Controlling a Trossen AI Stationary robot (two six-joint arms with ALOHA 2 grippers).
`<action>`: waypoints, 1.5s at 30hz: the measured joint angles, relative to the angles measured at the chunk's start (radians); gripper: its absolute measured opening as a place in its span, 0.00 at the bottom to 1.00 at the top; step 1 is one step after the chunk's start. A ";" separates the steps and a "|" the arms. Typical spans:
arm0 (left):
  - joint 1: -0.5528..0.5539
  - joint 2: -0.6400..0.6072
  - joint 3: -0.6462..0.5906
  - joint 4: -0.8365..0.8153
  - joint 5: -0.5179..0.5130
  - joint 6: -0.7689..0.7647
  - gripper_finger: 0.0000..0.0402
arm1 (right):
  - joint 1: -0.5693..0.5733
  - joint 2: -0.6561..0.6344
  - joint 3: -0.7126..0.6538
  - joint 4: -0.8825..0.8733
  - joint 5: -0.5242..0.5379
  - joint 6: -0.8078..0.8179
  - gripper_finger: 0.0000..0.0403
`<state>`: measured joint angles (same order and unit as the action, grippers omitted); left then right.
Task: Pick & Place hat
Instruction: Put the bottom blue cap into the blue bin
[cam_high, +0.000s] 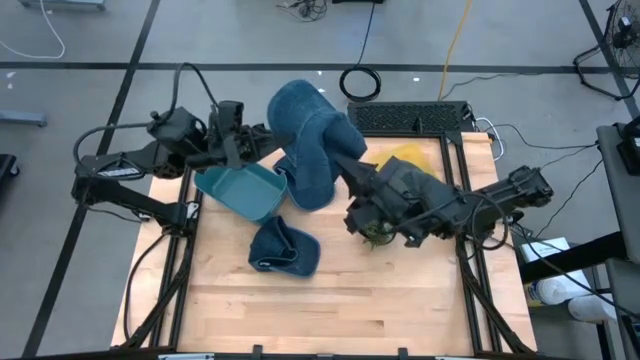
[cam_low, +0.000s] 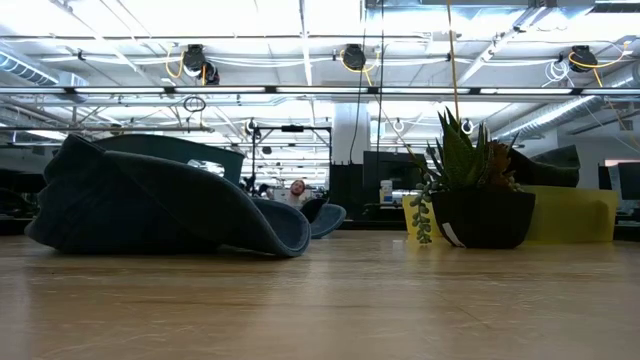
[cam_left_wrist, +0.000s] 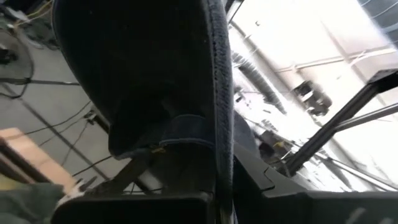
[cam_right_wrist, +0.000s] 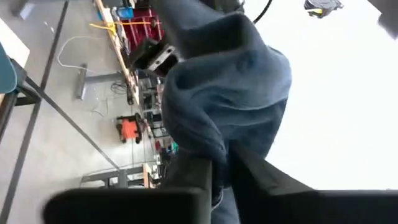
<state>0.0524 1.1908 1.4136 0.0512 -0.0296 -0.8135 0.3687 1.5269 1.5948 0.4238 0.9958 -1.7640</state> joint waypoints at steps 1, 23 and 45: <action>0.003 0.000 0.000 -0.006 0.001 0.000 0.05 | 0.008 0.000 0.000 0.014 0.006 -0.016 0.04; 0.005 0.000 0.000 -0.125 0.007 -0.006 0.05 | 0.040 -0.103 -0.001 0.143 0.021 -0.092 0.02; 0.122 0.000 0.000 -0.221 0.102 -0.039 0.71 | 0.039 -0.118 0.001 0.215 -0.001 -0.133 0.02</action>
<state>0.1749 1.1908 1.4136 -0.1700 0.0729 -0.8528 0.4076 1.4090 1.5959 0.6392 0.9945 -1.8973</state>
